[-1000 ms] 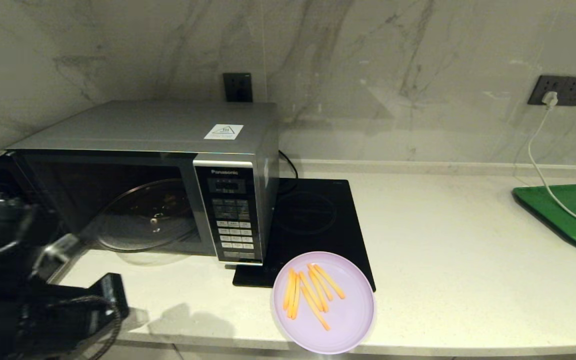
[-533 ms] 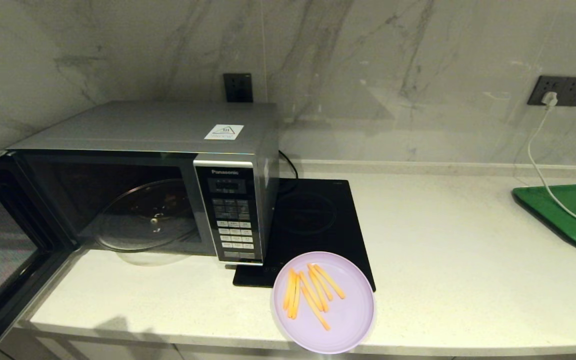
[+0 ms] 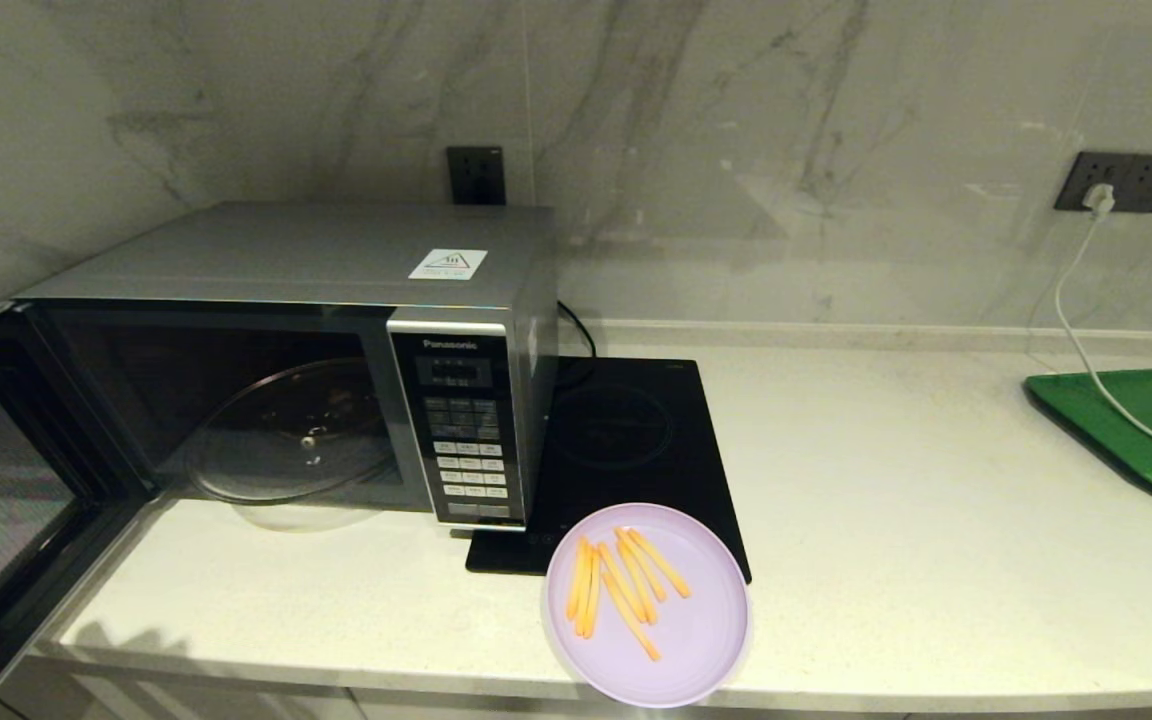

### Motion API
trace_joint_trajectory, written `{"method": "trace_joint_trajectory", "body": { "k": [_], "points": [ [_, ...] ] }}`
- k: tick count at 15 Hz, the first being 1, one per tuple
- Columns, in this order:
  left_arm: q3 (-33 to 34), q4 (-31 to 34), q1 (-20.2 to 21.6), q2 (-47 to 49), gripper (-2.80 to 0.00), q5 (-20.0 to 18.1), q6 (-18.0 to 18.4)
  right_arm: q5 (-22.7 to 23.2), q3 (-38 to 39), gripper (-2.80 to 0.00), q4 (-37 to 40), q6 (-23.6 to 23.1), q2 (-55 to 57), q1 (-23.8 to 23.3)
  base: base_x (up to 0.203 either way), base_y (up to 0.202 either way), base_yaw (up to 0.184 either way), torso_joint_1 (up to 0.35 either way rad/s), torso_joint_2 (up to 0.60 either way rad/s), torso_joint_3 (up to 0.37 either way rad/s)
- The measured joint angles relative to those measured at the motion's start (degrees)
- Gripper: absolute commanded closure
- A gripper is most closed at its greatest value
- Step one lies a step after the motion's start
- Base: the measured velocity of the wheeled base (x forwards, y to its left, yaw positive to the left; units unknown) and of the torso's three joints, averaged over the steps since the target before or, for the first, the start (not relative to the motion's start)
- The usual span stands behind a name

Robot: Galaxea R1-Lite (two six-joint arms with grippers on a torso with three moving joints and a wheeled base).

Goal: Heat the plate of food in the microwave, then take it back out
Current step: Close the microwave oven

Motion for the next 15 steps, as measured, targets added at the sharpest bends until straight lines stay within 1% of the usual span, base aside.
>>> {"method": "trace_joint_trajectory", "body": {
  "k": [2,3,4,6,7,9,13,15],
  "points": [
    [-0.08,1.32,3.61,3.09,0.00,-4.09,1.62,0.01,0.00,0.00,0.00,-0.01,0.00,0.00,0.000,0.000,0.000,0.000,0.00,0.000],
    [-0.35,3.14,4.59,4.82,0.00,-4.67,1.77,-0.01,0.00,0.00,0.00,0.00,0.00,0.00,0.000,0.000,0.000,0.000,0.00,0.000],
    [-1.35,5.21,5.31,6.58,0.00,-4.90,1.54,0.00,0.00,0.00,0.00,0.01,0.00,0.00,0.000,0.000,0.000,0.000,0.00,0.000],
    [-5.32,7.99,6.33,10.02,0.00,-5.14,-0.19,0.00,0.00,0.00,0.00,0.01,0.00,0.00,0.000,0.000,0.000,0.000,0.00,0.000],
    [-7.30,8.65,6.60,11.55,0.00,-5.17,-1.09,0.00,0.00,0.00,0.00,-0.02,0.00,0.00,0.000,0.000,0.000,0.000,0.00,0.000],
    [-10.21,9.17,7.40,14.78,0.00,-5.07,-1.71,0.02,-0.02,0.00,0.00,-0.02,0.00,0.00,0.000,0.000,0.000,0.000,0.00,0.000],
    [-11.91,9.48,9.60,19.58,0.00,-5.00,-1.76,0.00,-0.02,0.00,0.00,0.00,0.00,0.00,0.000,0.000,0.000,0.000,0.00,0.000],
    [-11.93,12.49,9.86,20.50,0.00,-5.47,-1.72,0.04,-0.02,0.00,0.00,0.00,0.00,0.00,0.000,0.000,0.000,0.000,0.00,0.000]
  ]
}}
